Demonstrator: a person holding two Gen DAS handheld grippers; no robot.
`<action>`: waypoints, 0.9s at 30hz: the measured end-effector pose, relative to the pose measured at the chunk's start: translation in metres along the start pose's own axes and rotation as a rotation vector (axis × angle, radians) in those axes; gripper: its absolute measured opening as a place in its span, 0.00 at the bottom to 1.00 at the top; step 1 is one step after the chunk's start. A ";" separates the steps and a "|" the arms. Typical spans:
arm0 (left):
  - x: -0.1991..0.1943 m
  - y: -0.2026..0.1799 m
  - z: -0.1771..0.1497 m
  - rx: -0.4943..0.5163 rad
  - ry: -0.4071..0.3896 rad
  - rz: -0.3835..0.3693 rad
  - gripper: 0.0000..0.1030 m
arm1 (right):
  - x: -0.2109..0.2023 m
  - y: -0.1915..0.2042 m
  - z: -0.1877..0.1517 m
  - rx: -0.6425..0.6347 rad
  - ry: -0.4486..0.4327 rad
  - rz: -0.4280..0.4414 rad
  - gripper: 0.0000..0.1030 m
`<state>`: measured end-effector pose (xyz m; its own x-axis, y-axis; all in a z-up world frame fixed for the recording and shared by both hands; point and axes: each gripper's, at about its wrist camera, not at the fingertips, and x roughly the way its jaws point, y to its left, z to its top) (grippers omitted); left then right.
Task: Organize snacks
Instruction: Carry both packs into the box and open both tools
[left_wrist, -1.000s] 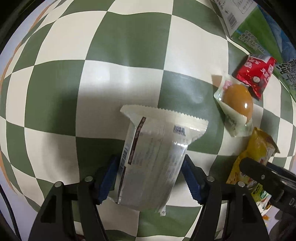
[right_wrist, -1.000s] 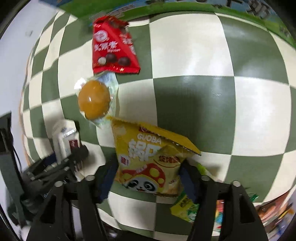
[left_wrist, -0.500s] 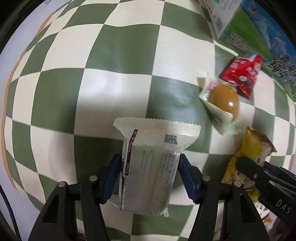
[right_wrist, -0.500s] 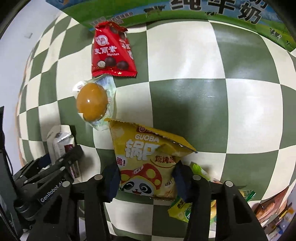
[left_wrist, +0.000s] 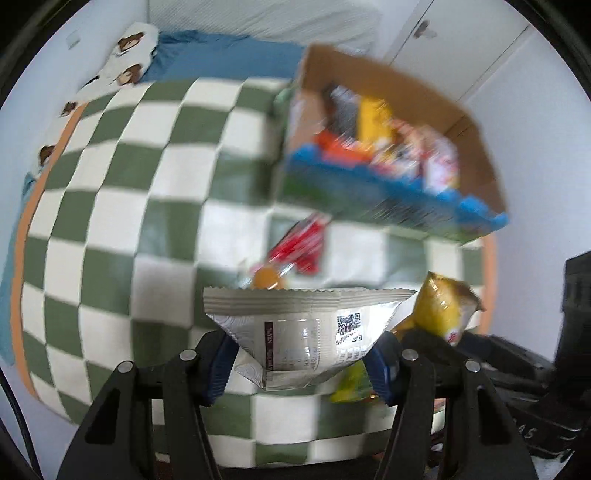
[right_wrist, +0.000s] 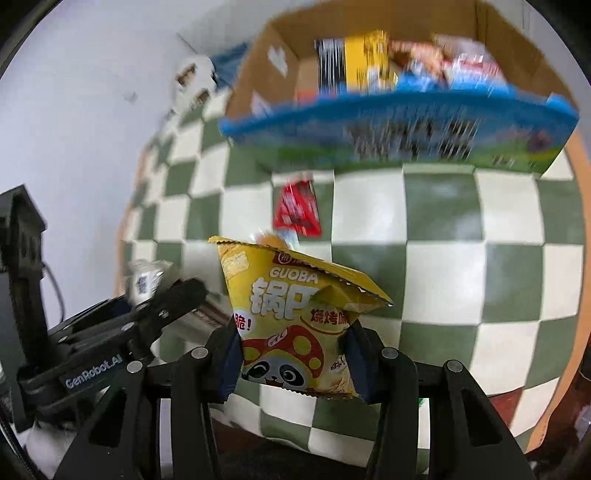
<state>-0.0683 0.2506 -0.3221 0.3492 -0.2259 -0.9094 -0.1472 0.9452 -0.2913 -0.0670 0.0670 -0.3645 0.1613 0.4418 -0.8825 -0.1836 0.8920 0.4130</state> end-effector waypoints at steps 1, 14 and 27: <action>-0.006 -0.007 0.012 0.013 -0.001 -0.022 0.56 | -0.009 0.004 0.010 0.001 -0.012 0.004 0.49; 0.006 -0.076 0.185 0.131 -0.043 -0.035 0.57 | -0.095 -0.044 0.151 0.009 -0.216 -0.108 0.49; 0.139 -0.065 0.269 0.131 0.211 0.162 0.57 | 0.011 -0.089 0.225 0.041 -0.005 -0.218 0.49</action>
<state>0.2391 0.2212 -0.3499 0.1291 -0.1001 -0.9866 -0.0597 0.9923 -0.1085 0.1690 0.0138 -0.3603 0.1974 0.2384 -0.9509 -0.1039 0.9696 0.2215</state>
